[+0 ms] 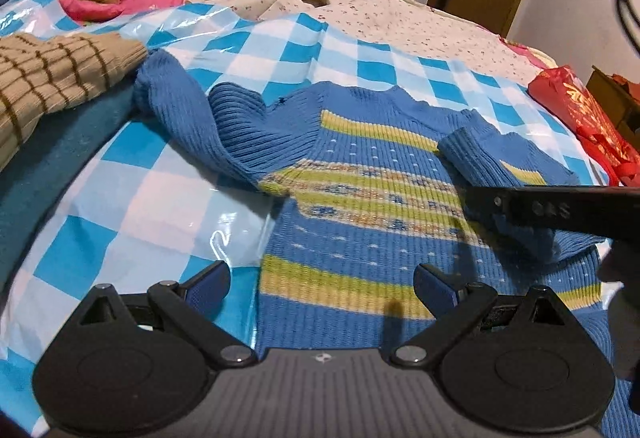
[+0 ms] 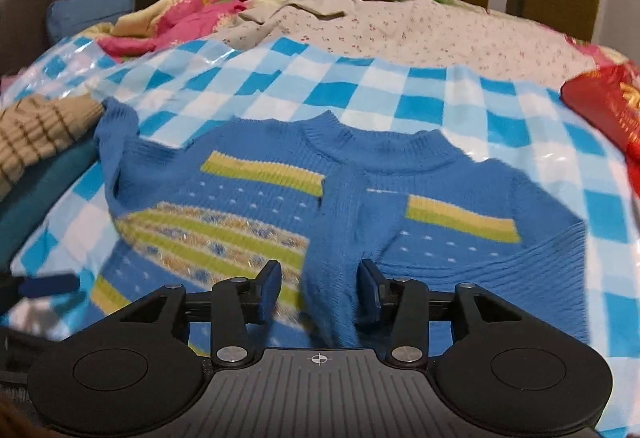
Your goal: Fold small clothes
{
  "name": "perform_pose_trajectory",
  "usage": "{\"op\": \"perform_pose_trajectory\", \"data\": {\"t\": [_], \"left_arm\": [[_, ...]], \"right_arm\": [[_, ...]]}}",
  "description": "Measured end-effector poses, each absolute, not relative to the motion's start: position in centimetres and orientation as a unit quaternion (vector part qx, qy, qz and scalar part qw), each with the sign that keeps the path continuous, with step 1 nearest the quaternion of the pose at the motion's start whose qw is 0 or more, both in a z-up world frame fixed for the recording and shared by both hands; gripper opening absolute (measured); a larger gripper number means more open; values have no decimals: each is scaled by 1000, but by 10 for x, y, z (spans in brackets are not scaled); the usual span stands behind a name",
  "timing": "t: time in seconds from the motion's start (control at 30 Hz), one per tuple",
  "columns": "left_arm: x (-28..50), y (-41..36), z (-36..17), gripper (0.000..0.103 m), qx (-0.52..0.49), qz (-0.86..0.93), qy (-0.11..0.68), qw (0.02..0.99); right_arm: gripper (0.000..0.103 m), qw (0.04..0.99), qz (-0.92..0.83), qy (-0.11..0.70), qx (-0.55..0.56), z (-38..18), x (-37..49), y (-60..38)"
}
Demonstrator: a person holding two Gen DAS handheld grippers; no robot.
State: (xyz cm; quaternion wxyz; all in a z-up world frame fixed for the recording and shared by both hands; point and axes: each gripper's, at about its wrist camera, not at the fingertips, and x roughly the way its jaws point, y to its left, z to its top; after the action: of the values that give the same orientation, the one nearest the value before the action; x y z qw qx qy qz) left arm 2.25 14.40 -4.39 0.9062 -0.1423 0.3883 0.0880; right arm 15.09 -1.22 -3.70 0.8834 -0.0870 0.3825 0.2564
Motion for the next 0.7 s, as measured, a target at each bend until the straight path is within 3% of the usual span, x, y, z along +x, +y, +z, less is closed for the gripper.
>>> {"op": "perform_pose_trajectory", "data": {"t": [0.07, 0.17, 0.4, 0.47, 0.6, 0.7], "left_arm": [[21, 148, -44, 103, -145, 91, 386, 907], [19, 153, -42, 103, -153, 93, 380, 908], [14, 161, -37, 103, -173, 90, 367, 909], [12, 163, -35, 103, -173, 95, 362, 911], [9, 171, -34, 103, -182, 108, 360, 909], [9, 173, -37, 103, -189, 110, 361, 907]], "right_arm": [[19, 891, 233, 379, -87, -37, 154, -6], [12, 907, 216, 356, -62, -27, 154, -3], [13, 946, 186, 262, -36, 13, 154, -2], [19, 926, 241, 283, -64, 9, 155, 13], [19, 888, 312, 299, -156, -13, 131, 35], [23, 884, 319, 300, -165, -18, 114, 21]]}}
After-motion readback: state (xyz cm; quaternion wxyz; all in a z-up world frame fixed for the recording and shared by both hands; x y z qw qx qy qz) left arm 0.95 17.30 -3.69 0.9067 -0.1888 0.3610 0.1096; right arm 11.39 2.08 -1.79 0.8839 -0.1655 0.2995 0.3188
